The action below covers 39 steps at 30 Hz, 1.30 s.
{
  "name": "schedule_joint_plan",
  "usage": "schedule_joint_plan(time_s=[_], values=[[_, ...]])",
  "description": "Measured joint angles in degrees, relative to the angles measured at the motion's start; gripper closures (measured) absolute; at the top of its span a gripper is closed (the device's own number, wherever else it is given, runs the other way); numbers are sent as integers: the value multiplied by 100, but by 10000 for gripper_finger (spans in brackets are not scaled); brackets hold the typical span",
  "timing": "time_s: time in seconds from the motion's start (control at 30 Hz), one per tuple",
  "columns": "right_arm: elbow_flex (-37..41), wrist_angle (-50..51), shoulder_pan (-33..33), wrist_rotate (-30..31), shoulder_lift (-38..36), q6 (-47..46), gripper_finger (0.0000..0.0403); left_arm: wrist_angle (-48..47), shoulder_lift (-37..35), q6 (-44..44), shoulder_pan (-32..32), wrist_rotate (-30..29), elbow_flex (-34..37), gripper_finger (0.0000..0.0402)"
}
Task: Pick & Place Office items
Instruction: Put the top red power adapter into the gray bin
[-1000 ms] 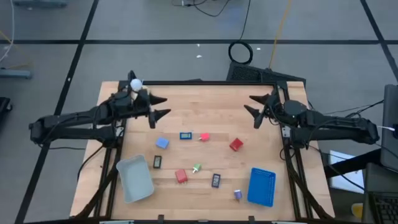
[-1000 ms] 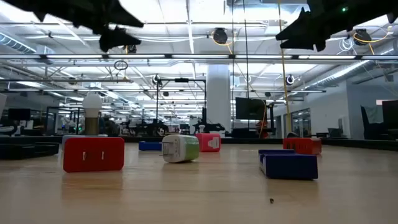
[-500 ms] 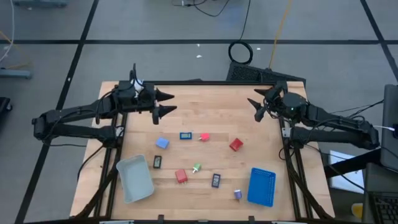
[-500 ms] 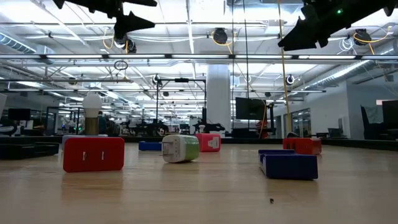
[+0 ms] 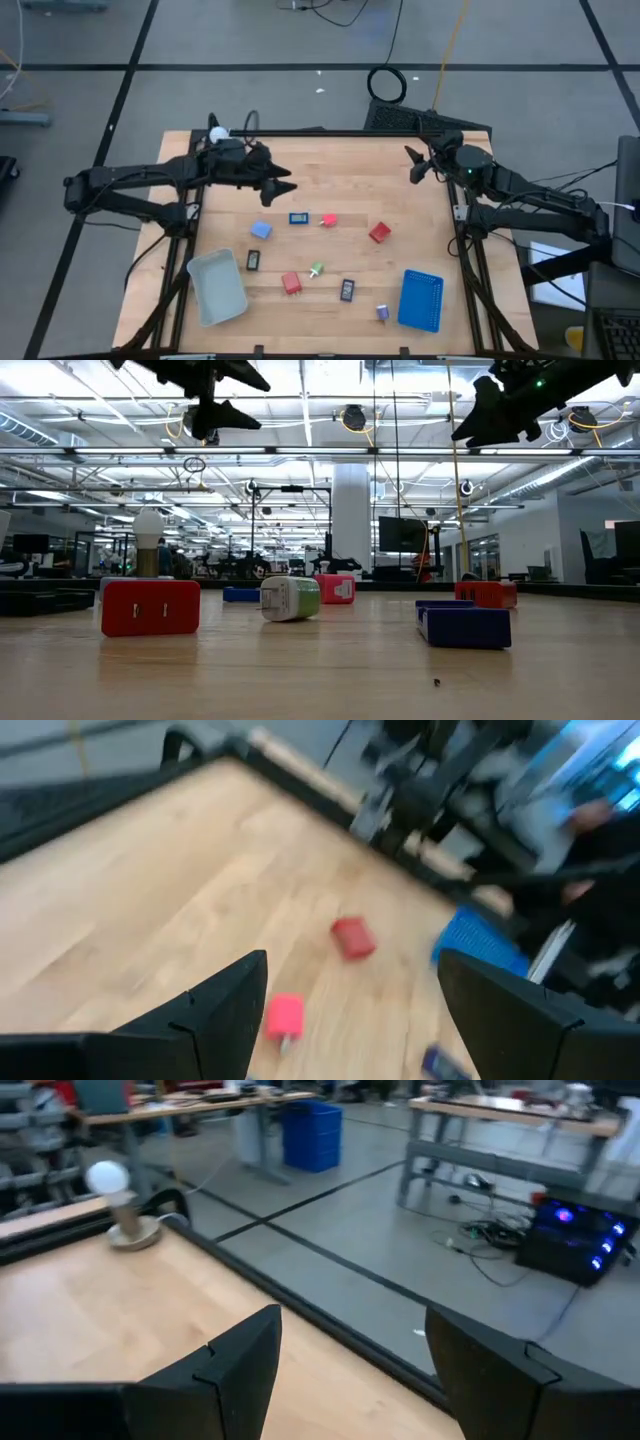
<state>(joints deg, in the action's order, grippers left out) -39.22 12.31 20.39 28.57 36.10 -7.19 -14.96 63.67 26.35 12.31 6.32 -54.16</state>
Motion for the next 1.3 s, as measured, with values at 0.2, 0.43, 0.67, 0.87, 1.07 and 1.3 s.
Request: schedule_joint_plan(time_s=[0.2, 0.43, 0.67, 0.87, 1.07, 1.3], values=[[0, -2, 131, 16, 0, -305, 163, -1818, 1010, -317, -234, -183, -1958, 108], [0, 0, 158, 16, 0, -108, 163, -3754, 2376, 325, -450, -658, -4078, 108], [0, 0, 258, 18, -4, -91, 163, -4082, 3638, 955, -810, -550, -5638, 108], [0, 46, 270, -948, -82, -277, 163, -4061, 4482, 844, -1096, -578, -6637, 108], [-4, 526, 183, -3060, -5, -369, 163, -3511, 4686, 857, -1182, -850, -6913, 108], [-4, 924, -133, -3961, 384, 84, 163, -3152, 4685, 1141, -1199, -861, -6917, 108]])
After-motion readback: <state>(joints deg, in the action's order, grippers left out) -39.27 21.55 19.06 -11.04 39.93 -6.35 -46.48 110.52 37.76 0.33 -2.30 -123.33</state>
